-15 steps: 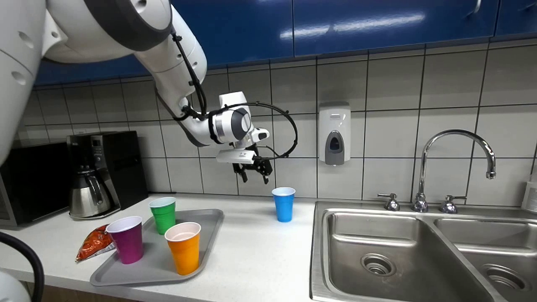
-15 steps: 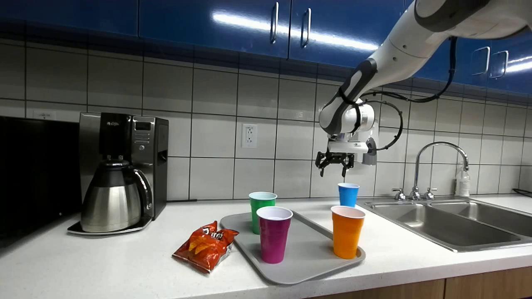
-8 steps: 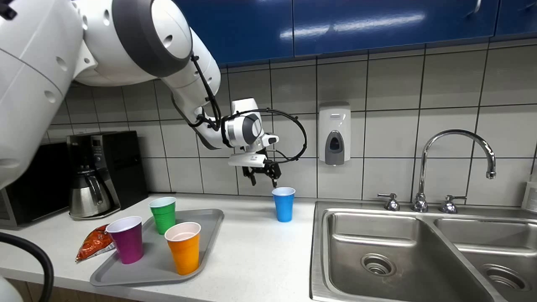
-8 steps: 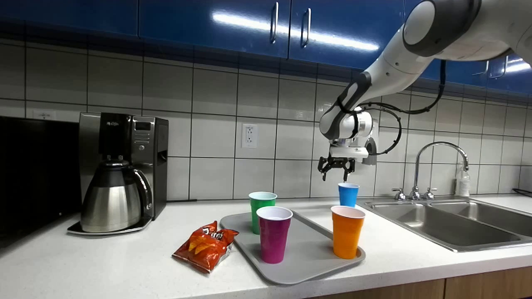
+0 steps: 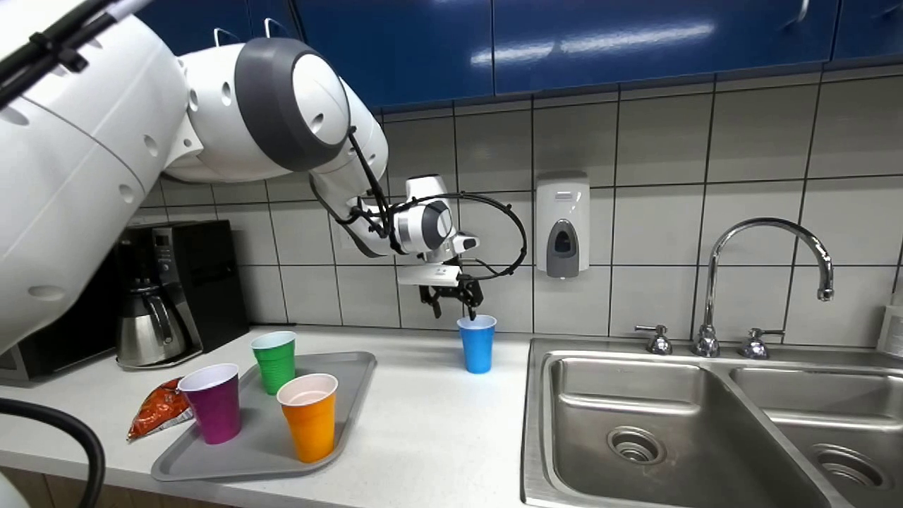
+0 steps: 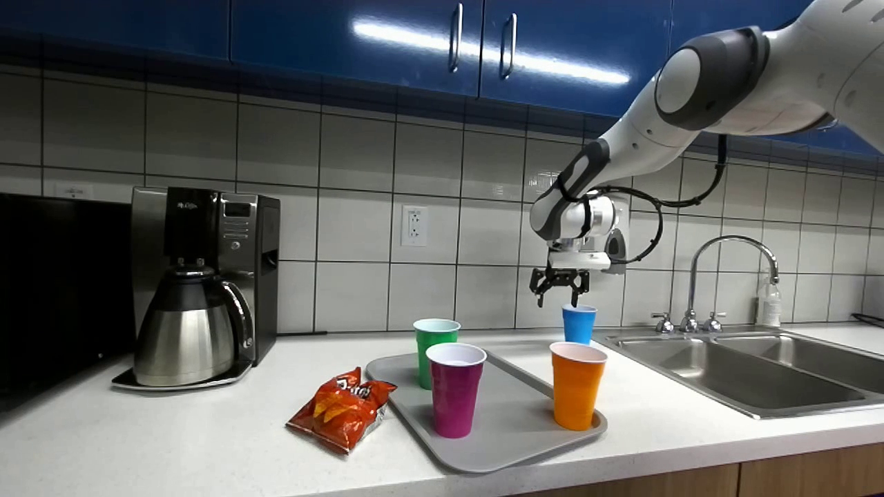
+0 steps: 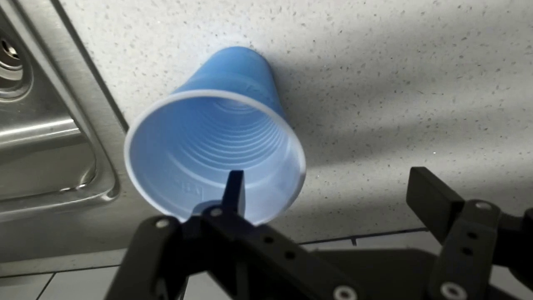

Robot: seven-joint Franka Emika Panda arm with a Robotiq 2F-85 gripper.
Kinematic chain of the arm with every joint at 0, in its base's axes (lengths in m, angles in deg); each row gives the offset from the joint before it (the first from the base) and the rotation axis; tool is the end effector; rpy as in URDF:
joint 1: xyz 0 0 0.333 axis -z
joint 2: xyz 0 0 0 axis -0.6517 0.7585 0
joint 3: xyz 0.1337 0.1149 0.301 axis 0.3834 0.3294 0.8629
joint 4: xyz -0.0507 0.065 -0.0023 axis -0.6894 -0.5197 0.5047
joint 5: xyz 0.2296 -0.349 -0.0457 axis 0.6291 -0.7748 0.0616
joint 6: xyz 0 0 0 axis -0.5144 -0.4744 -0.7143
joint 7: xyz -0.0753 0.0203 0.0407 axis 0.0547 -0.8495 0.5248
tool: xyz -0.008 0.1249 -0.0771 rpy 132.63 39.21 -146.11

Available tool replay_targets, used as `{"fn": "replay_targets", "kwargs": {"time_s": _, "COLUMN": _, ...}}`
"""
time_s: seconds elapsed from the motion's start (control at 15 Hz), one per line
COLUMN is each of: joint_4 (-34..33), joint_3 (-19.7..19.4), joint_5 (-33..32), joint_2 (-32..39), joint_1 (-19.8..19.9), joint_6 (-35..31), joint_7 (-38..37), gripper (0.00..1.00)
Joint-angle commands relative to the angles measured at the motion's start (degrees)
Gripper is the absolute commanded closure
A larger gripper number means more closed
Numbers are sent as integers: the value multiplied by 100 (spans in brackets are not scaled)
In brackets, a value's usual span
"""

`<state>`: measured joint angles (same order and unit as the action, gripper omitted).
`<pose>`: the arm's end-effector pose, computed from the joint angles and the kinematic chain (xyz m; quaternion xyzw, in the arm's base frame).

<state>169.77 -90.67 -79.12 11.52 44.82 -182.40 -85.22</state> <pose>0.7987 -0.1030 0.2582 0.9876 -0.0772 0.1294 0.0451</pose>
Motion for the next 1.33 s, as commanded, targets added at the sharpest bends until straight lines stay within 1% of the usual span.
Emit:
{"fn": "replay_targets", "kwargs": {"time_s": 0.0, "joint_4": -615, "joint_3": 60, "joint_5": 129, "joint_2": 372, "joint_1": 126, "joint_6": 399, "joint_7": 243, "gripper": 0}}
{"fn": "replay_targets", "kwargs": {"time_s": 0.4, "joint_4": -803, "joint_3": 51, "joint_5": 98, "joint_2": 594, "joint_1": 177, "joint_6": 642, "joint_7": 315, "gripper": 0}}
{"fn": "replay_targets", "kwargs": {"time_s": 0.47, "joint_4": -812, "joint_3": 56, "joint_5": 98, "joint_2": 604, "joint_1": 185, "joint_6": 653, "joint_7": 340, "gripper": 7}}
{"fn": "replay_targets", "kwargs": {"time_s": 0.53, "joint_4": -817, "joint_3": 63, "joint_5": 104, "joint_2": 605, "joint_1": 197, "joint_6": 666, "joint_7": 369, "gripper": 28}}
{"fn": "replay_targets", "kwargs": {"time_s": 0.67, "joint_4": -835, "joint_3": 59, "joint_5": 106, "joint_2": 607, "joint_1": 202, "joint_6": 705, "joint_7": 374, "gripper": 34}}
{"fn": "replay_targets", "kwargs": {"time_s": 0.73, "joint_4": -836, "joint_3": 58, "joint_5": 104, "joint_2": 602, "joint_1": 203, "joint_6": 720, "joint_7": 377, "gripper": 40}}
{"fn": "replay_targets", "kwargs": {"time_s": 0.93, "joint_4": -784, "joint_3": 56, "joint_5": 91, "joint_2": 572, "joint_1": 197, "joint_6": 717, "joint_7": 398, "gripper": 66}}
{"fn": "replay_targets", "kwargs": {"time_s": 1.07, "joint_4": -757, "joint_3": 51, "joint_5": 93, "joint_2": 553, "joint_1": 198, "joint_6": 708, "joint_7": 399, "gripper": 79}}
{"fn": "replay_targets", "kwargs": {"time_s": 1.13, "joint_4": -756, "joint_3": 45, "joint_5": 95, "joint_2": 546, "joint_1": 196, "joint_6": 712, "joint_7": 384, "gripper": 88}}
{"fn": "replay_targets", "kwargs": {"time_s": 1.27, "joint_4": -708, "joint_3": 64, "joint_5": 108, "joint_2": 484, "joint_1": 212, "joint_6": 703, "joint_7": 421, "gripper": 99}}
